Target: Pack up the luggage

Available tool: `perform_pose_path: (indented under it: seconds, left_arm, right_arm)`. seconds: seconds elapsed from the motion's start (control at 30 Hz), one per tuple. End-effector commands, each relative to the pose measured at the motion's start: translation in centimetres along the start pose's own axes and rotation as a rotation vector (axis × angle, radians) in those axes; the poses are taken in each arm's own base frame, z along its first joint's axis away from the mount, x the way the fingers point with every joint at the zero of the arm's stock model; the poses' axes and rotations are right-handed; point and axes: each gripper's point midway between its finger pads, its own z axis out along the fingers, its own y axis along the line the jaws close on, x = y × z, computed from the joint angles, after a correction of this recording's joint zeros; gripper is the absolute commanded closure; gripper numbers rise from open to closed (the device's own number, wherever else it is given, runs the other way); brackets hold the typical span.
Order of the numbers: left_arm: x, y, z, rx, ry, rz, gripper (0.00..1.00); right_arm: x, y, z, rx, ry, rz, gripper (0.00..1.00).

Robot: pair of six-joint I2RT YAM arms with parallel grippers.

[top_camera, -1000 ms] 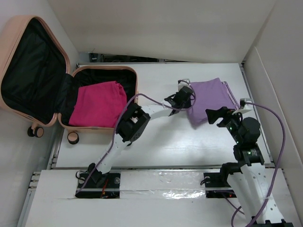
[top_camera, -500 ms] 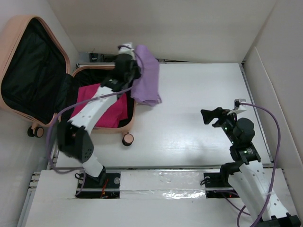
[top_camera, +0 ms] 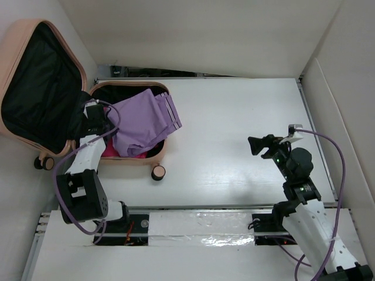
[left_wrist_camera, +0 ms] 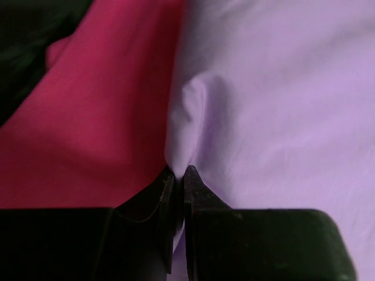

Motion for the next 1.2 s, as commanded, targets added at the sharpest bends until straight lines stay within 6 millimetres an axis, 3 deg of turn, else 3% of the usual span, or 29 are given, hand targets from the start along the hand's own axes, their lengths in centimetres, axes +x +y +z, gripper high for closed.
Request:
perform_pose_path:
  seconds: [0.0,0.1,0.27,0.43,0.5,0.53,0.57,0.63,0.7,0.77,0.87,0.93,0.97,1.0,1.03,1.13,1.17]
  left_arm:
    - [-2.8,1.3,-0.4,-0.046,-0.089,-0.04,1.0]
    - [-3.8,2.8,-0.4,-0.13,-0.119,-0.04,1.0]
    - [-5.5,7.3,0.1,-0.249,-0.141,-0.102,1.0]
    - [-9.0,6.8,-1.0,-0.241,-0.245,-0.136,1.0]
    - [-10.5,5.7,-1.2,-0.195,-0.256,-0.107,1.0]
    - [-9.8,5.6,-0.2,-0.188,-0.212,-0.086,0.82]
    - [-10.3,5.0,0.1,-0.17,-0.195,-0.084,0.72]
    - [-9.3,5.3,1.1,-0.192,-0.134,-0.082,0.6]
    - [-9.8,5.4,1.0,-0.196,-0.158,-0.072,0.55]
    - [-11.2,4.8,-0.2,-0.17,-0.209,-0.076,0.42]
    - [-12.5,4.1,-2.8,-0.136,-0.273,-0.105,0.4]
    - [-13.7,4.1,-5.9,-0.131,-0.36,-0.141,0.44]
    - [-13.1,5.2,-6.6,-0.174,-0.381,-0.152,0.46]
    - [-13.0,5.7,-7.6,-0.196,-0.403,-0.158,0.49]
    - [-13.6,6.1,-10.2,-0.208,-0.468,-0.168,0.62]
    - [-12.6,9.6,-13.8,-0.368,-0.551,-0.209,1.0]
    - [-12.5,11.4,-16.2,-0.46,-0.617,-0.242,1.0]
  right_arm:
    - [-1.0,1.0,0.2,-0.049,-0.039,-0.03,0.19]
    - [-1.0,1.1,0.1,-0.052,-0.043,-0.032,0.19]
    - [-1.1,1.3,-0.1,-0.067,-0.047,-0.033,0.18]
    - [-0.5,2.1,0.2,-0.12,-0.026,-0.036,0.18]
    - [-0.4,2.2,0.2,-0.127,-0.019,-0.039,0.18]
    - [-0.4,2.3,0.3,-0.129,-0.017,-0.039,0.18]
    - [-0.4,2.3,0.2,-0.129,-0.017,-0.039,0.18]
    - [-0.5,2.6,0.1,-0.143,-0.02,-0.04,0.18]
    - [-0.5,2.6,0.0,-0.146,-0.021,-0.041,0.18]
    - [-0.5,2.7,-0.1,-0.148,-0.021,-0.041,0.18]
    - [-0.6,2.9,-0.1,-0.163,-0.023,-0.043,0.24]
    - [-0.4,3.3,-0.2,-0.185,-0.014,-0.047,0.54]
    - [-0.5,3.5,-0.2,-0.194,-0.015,-0.048,0.81]
    - [-0.5,3.6,-0.2,-0.202,-0.013,-0.049,0.9]
    - [-0.4,3.9,-0.3,-0.219,-0.007,-0.05,0.95]
    - [-0.2,4.4,-0.3,-0.247,0.005,-0.062,1.0]
    - [-0.3,4.4,-0.3,-0.248,0.005,-0.062,1.0]
